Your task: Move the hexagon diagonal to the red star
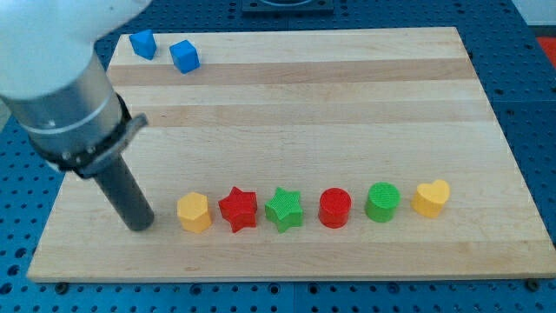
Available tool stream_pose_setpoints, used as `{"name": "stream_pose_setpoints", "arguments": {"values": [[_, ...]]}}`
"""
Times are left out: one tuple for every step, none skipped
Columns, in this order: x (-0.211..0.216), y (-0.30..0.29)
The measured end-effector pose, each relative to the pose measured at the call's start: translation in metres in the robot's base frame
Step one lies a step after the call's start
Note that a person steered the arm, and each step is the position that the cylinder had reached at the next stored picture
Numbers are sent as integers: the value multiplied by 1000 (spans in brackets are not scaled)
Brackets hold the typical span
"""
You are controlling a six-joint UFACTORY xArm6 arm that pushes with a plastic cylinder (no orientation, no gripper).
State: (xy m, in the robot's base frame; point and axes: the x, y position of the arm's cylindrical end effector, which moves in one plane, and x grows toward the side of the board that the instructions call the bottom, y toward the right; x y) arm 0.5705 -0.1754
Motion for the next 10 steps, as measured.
{"name": "stream_pose_setpoints", "arguments": {"values": [[27,36],[30,61],[24,69],[9,69],[-10,68],[-34,68],[-42,61],[-23,40],[-15,17],[-17,10]]}}
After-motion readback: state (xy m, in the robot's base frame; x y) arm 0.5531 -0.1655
